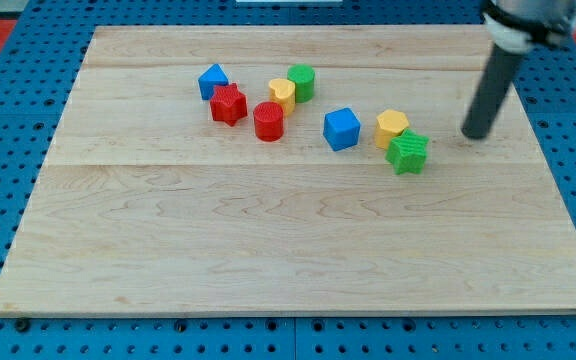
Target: Move the yellow hexagon along with green star closer to the blue cube
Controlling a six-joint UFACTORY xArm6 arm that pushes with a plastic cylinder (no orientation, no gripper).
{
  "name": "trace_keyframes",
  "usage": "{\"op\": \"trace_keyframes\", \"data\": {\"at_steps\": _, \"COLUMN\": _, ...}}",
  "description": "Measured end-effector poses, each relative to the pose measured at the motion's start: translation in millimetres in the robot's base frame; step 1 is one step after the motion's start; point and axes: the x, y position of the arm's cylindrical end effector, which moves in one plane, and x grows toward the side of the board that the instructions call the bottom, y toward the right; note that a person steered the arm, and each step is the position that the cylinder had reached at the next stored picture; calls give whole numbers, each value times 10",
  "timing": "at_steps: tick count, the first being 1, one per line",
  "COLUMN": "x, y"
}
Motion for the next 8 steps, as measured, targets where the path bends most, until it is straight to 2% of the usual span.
{"op": "trace_keyframes", "data": {"at_steps": 1, "x": 384, "y": -55}}
{"op": "trace_keyframes", "data": {"at_steps": 2, "x": -43, "y": -704}}
{"op": "trace_keyframes", "data": {"at_steps": 3, "x": -619, "y": -819}}
{"op": "trace_keyframes", "data": {"at_steps": 4, "x": -857, "y": -1068}}
{"op": "trace_keyframes", "data": {"at_steps": 6, "x": -934, "y": -1228}}
{"op": "trace_keyframes", "data": {"at_steps": 8, "x": -1391, "y": -1532}}
